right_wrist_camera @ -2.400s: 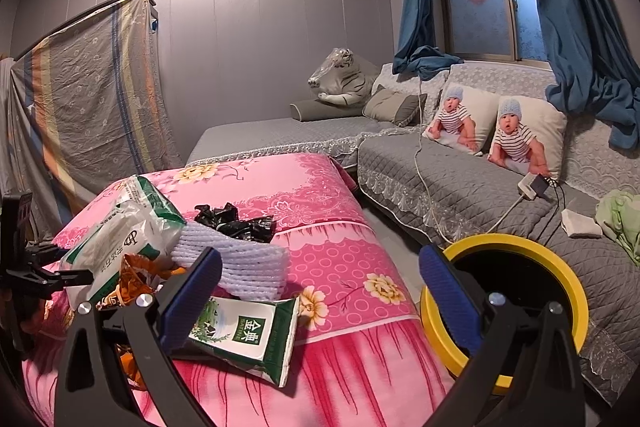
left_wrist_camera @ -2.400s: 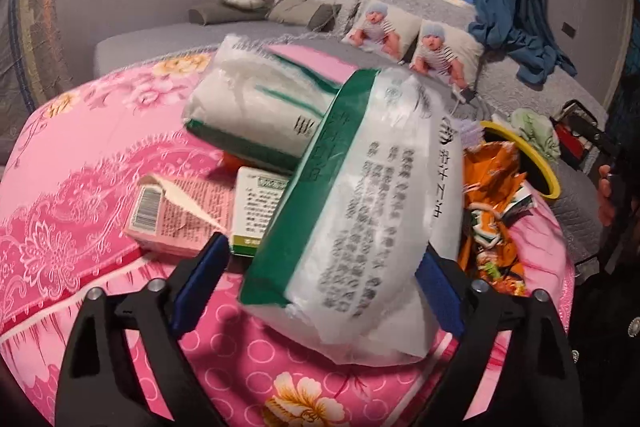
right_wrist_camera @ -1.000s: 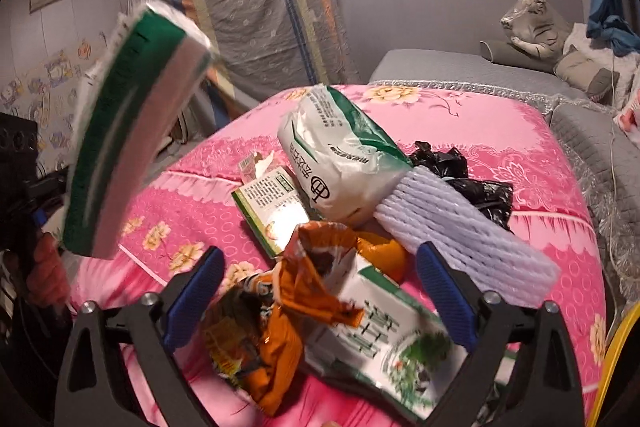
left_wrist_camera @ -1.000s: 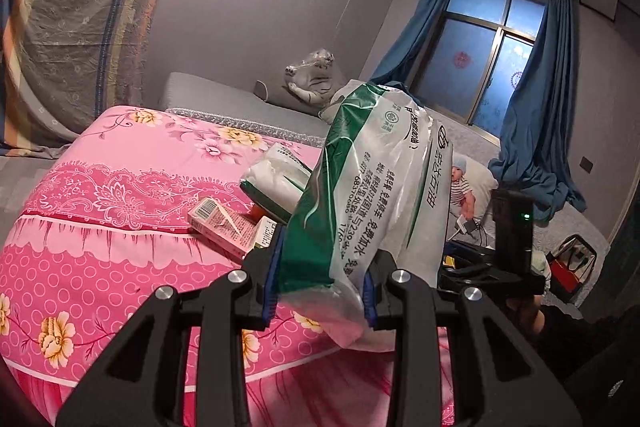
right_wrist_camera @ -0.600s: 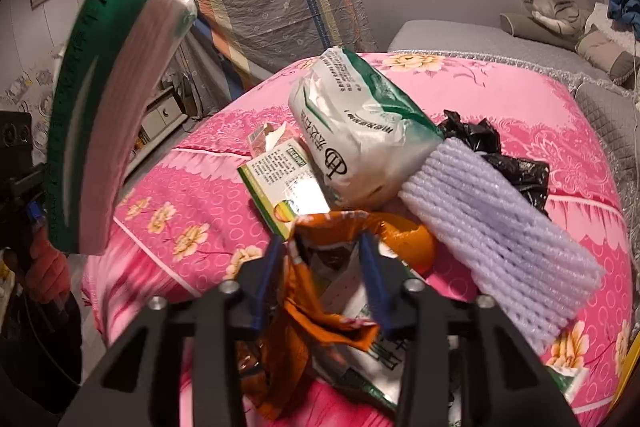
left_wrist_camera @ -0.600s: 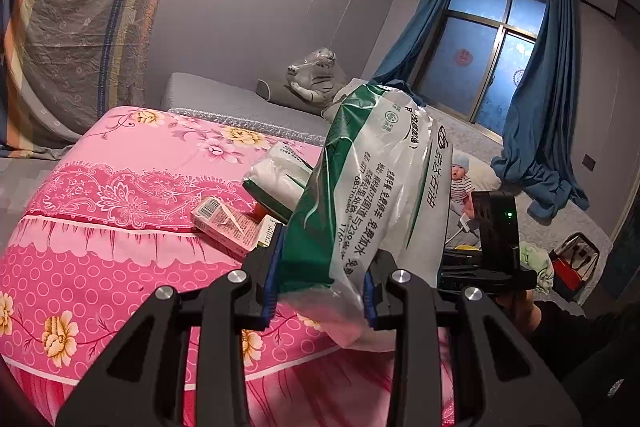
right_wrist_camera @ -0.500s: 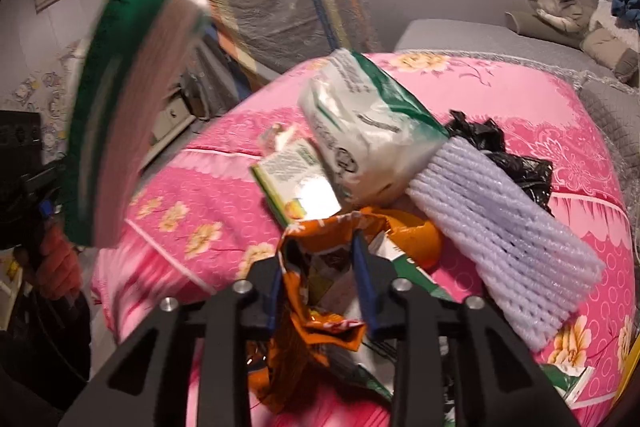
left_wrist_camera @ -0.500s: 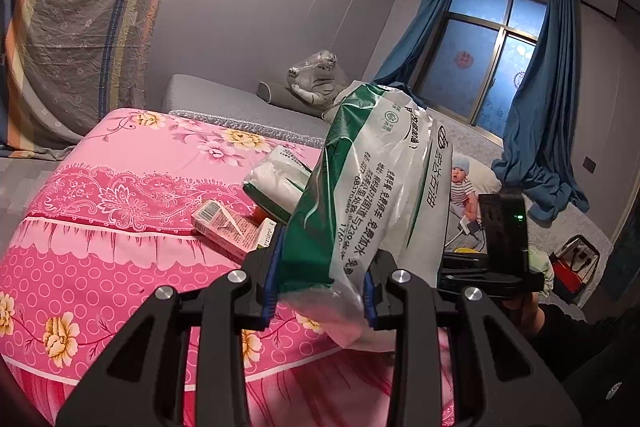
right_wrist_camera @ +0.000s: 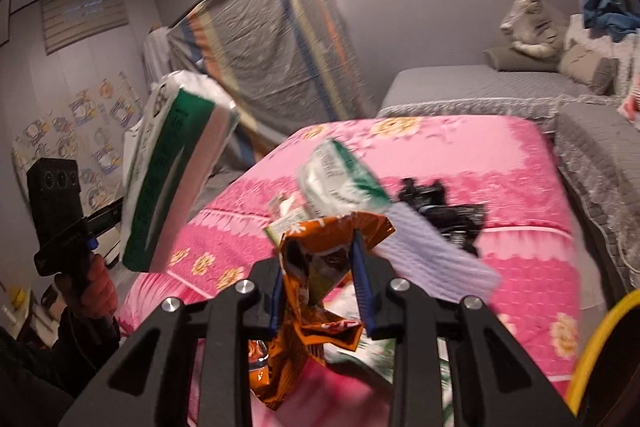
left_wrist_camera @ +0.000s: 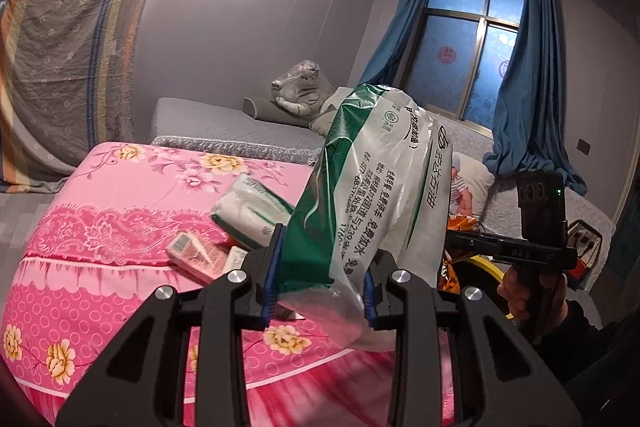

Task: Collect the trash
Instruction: 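Carry the bag and the wrapper in both grippers over the yellow-rimmed bin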

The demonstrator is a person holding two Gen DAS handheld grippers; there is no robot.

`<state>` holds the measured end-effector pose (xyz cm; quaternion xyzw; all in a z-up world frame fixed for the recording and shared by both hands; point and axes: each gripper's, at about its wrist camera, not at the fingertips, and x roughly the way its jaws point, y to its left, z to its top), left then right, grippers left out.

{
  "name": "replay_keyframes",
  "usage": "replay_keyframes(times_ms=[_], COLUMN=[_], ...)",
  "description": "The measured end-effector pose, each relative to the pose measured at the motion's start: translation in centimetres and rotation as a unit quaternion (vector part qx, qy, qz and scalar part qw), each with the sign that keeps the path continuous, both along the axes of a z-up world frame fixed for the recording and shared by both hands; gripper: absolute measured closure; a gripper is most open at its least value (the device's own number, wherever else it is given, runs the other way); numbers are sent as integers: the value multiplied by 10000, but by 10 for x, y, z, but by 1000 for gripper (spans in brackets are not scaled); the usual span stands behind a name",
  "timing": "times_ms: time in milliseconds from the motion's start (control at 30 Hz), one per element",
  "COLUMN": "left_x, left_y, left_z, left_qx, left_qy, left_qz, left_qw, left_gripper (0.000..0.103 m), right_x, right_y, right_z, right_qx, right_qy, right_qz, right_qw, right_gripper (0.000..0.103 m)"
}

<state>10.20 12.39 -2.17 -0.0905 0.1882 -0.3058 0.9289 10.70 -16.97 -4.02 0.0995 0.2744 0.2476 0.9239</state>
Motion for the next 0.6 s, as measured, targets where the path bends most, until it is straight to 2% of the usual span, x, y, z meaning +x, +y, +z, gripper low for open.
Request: replay_keyframes(times_ms=[167,333,433,600], left_x=[2,10,19,31], left_y=[-35,-86,-123,-194], left_z=[14,24,29,33], left_qx=[199,431,572,747], left_qy=[-114,-186,-179,-143], left_qz=[-218,-657,-911,-1468], left_qw=[9995,9967,9940,9862], left_gripper=[73,72,72,72], right_x=[-22,-47,-62,-92], right_y=[-49,-103,-134,-187], right_z=[13,22,23,18], right_qx=[140,141,14,-303], right_qy=[-273,-577,-721,-849], right_qz=[-660,-1531,-2125,-3287], right_qw=[9973,9864,9745,9401], right_gripper=[76,76,76,76])
